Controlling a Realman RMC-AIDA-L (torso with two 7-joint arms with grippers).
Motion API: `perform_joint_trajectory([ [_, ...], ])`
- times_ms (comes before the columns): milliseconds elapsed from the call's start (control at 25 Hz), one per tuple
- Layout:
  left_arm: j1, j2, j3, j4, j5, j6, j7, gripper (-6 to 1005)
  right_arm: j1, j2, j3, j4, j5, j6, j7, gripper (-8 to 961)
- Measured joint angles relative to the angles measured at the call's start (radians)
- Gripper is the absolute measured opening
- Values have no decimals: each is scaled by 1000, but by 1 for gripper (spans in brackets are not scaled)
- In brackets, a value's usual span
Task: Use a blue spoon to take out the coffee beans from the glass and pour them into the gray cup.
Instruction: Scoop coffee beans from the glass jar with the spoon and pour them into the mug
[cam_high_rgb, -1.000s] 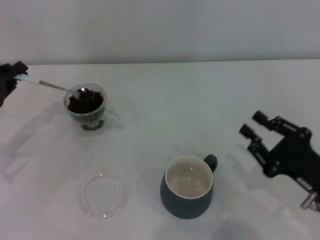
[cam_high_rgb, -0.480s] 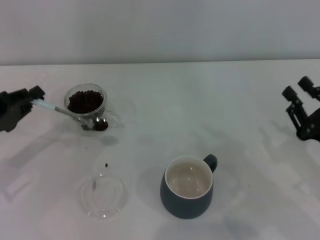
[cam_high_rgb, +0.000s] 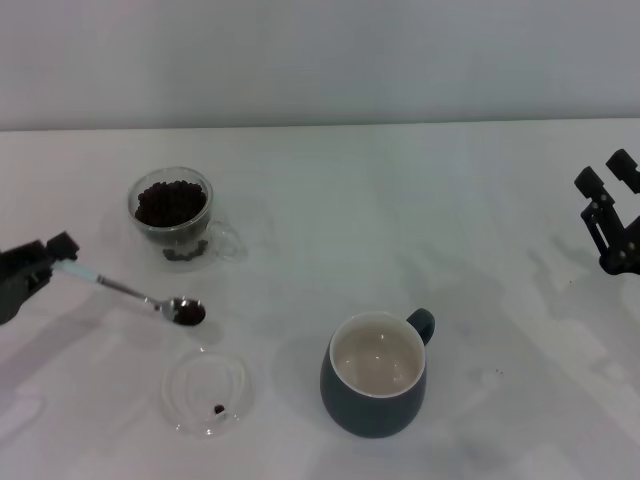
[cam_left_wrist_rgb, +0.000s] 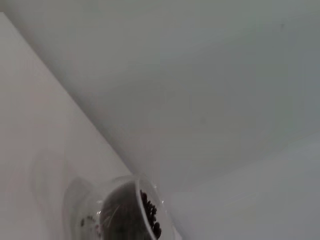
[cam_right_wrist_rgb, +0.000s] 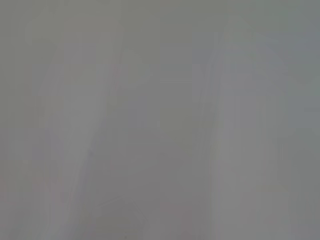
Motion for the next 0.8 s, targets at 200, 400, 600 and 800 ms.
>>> perform_joint_trajectory([
  [200,35,2,1,3,18,32,18,138,0,1,0,-5,0,22,0,366],
  [400,63,2,2,5,34,45,38,138,0,1,0,-7,0,28,1,366],
  [600,74,3,2,8,36,55,56,138,0,1,0,-3,0,35,2,366],
  [800,61,5,1,8,38,77,57,137,2,1,0,-10,0,55,1,366],
])
